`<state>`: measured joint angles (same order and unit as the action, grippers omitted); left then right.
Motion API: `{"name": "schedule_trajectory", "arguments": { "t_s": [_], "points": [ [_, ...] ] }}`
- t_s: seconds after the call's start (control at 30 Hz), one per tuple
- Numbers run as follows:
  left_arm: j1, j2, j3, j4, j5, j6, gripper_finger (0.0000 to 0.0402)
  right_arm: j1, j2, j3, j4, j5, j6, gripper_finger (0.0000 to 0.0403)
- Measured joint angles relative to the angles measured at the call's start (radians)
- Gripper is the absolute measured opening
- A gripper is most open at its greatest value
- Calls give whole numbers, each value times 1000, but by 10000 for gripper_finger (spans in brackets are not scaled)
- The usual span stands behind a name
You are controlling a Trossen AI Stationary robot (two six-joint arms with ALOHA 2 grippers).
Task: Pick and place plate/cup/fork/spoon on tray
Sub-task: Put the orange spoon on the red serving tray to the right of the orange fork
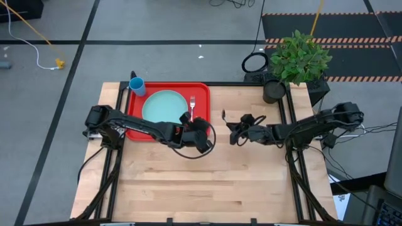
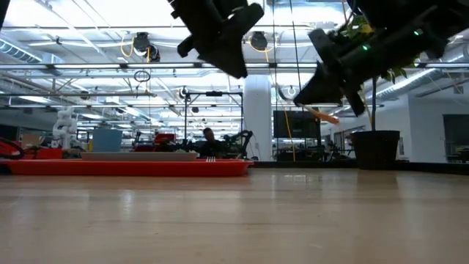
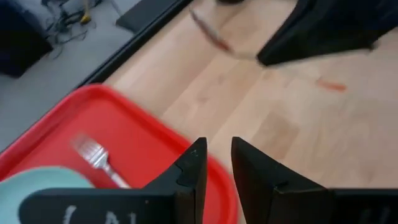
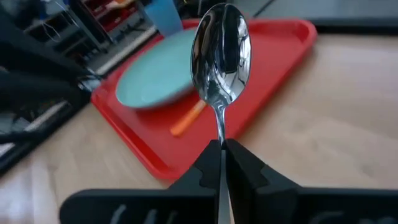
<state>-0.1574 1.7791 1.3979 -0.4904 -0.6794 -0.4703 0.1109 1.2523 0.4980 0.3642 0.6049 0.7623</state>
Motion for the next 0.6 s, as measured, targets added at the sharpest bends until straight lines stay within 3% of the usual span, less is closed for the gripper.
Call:
{"name": "schedule_trajectory", "arguments": {
  "t_s": [0.2, 0.43, 0.6],
  "points": [
    [-7, -1, -44, -113, -8, -148, 76, -14, 52, 103, -2, -2, -84, 0],
    [-55, -10, -179, -40, 6, -213, 76, -23, 153, 239, -2, -3, -143, 0],
    [-99, -11, -206, -27, 6, -258, 76, -59, 260, 351, -4, -3, -165, 0]
  ]
}}
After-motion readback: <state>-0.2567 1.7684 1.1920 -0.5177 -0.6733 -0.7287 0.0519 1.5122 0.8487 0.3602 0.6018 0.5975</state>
